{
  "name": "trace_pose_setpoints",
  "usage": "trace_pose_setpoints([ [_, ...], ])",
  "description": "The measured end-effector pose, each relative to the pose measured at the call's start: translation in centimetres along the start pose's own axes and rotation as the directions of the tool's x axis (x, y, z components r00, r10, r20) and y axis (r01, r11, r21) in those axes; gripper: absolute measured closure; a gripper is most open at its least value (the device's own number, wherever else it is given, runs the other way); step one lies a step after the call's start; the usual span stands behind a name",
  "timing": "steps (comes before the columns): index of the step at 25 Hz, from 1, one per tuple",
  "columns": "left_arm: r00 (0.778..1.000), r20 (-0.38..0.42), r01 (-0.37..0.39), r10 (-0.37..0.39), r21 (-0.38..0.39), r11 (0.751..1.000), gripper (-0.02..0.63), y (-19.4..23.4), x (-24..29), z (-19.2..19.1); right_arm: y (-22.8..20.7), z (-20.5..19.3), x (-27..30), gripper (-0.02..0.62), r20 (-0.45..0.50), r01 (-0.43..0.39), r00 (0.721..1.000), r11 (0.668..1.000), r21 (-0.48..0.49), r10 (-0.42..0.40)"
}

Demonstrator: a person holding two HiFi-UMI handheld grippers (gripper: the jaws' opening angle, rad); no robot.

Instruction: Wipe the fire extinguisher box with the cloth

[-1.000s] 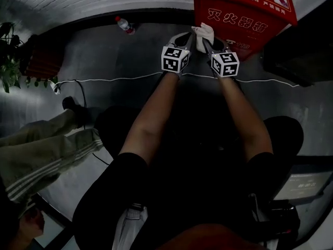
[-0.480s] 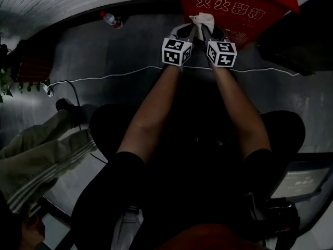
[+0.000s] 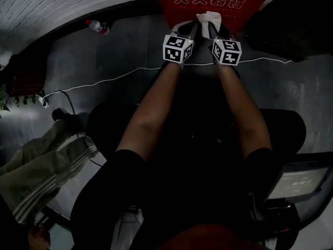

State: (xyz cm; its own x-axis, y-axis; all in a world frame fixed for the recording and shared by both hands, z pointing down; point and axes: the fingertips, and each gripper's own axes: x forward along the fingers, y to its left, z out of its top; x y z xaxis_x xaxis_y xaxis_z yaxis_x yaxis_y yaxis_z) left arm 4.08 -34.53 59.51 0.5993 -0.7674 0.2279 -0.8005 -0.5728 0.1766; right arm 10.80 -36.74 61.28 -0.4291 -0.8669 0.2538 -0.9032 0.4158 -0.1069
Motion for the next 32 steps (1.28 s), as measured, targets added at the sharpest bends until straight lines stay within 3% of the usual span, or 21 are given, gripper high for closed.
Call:
trace_pose_setpoints([
  [11,0.995,0.009,0.099,-0.100,0.020,0.995,0.603,-5.1,2.6,0.0,-8.3,0.1,-3.7,0.488,0.006,0.136,0.991,0.990,0.030,-0.136],
  [16,0.994,0.002,0.105,-0.105,0.016,0.994,0.603,-5.3,2.5,-0.5,-12.9,-0.3,-5.6,0.488,-0.003,0.236,0.972,0.969,0.079,-0.236],
  [20,0.996,0.006,0.089,-0.090,0.011,0.996,0.603,-4.5,1.9,-0.8,-14.2,-0.5,-6.1,0.489,-0.004,0.259,0.966,0.966,0.020,-0.259],
  [25,0.999,-0.003,0.039,-0.039,-0.020,0.999,0.603,-2.7,-0.2,-2.3,-10.7,-1.2,-6.6,0.491,0.027,0.199,0.979,0.977,0.074,-0.202],
  [32,0.997,-0.062,-0.057,0.053,-0.063,0.996,0.603,1.1,-4.5,-5.9,1.5,-4.6,-3.3,0.491,-0.033,-0.029,0.999,0.999,0.016,0.030],
])
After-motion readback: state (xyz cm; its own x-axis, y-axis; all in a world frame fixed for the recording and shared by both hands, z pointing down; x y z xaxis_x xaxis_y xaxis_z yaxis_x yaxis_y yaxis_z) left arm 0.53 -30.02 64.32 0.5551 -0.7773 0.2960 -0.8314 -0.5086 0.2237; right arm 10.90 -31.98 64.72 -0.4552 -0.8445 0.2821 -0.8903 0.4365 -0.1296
